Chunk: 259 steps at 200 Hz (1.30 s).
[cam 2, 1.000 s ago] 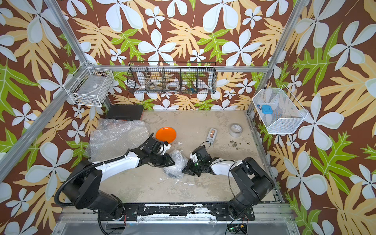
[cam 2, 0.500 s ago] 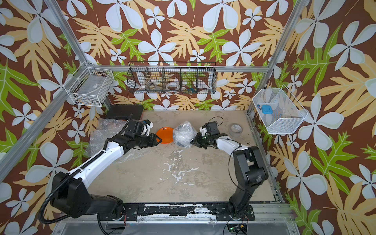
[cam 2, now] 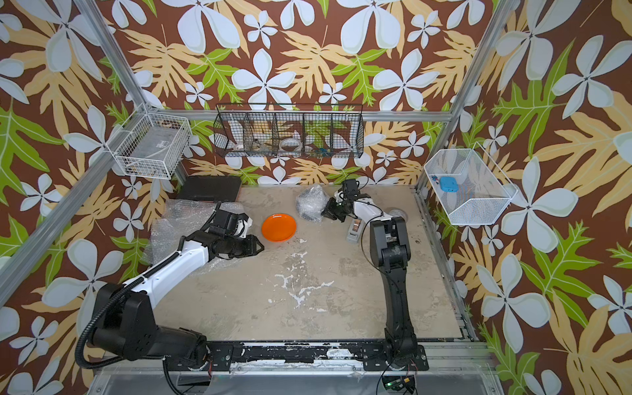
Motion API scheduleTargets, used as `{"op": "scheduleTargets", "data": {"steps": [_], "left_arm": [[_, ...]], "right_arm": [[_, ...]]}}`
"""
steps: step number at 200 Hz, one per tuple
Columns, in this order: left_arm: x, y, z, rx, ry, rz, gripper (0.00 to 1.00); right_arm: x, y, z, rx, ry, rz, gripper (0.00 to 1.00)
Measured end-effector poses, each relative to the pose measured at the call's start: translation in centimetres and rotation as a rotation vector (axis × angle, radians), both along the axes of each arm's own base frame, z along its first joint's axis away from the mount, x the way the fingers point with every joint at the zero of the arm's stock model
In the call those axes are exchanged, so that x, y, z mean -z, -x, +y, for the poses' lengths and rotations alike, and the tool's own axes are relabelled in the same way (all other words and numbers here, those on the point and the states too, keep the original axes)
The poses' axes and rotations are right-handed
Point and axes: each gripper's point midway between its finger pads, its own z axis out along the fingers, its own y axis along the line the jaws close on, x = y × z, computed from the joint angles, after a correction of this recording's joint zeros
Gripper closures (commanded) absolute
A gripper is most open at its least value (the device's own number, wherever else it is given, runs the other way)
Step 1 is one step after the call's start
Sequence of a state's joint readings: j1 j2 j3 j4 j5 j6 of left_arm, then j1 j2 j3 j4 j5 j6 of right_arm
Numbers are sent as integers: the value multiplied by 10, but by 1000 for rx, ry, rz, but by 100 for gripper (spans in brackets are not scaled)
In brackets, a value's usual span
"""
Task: Wrap dinner plates in bubble wrap
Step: Place the bubble wrap at the center of the board, then pick up the bubble wrap from the bubble wrap.
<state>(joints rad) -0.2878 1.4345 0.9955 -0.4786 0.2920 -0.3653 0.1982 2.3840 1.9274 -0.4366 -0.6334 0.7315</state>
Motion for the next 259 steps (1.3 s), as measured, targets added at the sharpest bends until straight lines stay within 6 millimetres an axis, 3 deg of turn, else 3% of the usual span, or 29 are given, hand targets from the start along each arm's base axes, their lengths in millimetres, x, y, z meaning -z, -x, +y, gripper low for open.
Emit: {"op": "scheduleTargets", "data": {"steps": [29,65,96,130,150,178,200,220,232,259], "left_arm": [[9,-12,9,-15,-56,4,54],[30,-38,23,-24,-191,34,51],[57,-59,42,-32,-350,75,43],[83,-65,53,-26,-442,136,43],[100,-54,57,-18,-465,189,49],[107,-52,57,-16,-461,190,77],[104,-54,59,-25,-467,182,94],[93,-49,60,-20,-469,186,100],[75,-52,60,-27,-468,158,100],[13,-63,57,-55,-437,32,100]], "right_arm": [[-12,1,-3,4,5,-7,68],[-47,15,-17,10,22,-50,62],[-83,40,-23,-1,35,-102,59],[-109,73,-28,-24,46,-138,58],[-120,86,-31,-34,52,-159,58],[-128,95,-33,-43,56,-174,59],[-133,97,-34,-48,59,-185,59],[-138,98,-34,-50,59,-195,59],[-142,99,-34,-50,59,-200,59],[-148,101,-34,-55,61,-213,59]]}}
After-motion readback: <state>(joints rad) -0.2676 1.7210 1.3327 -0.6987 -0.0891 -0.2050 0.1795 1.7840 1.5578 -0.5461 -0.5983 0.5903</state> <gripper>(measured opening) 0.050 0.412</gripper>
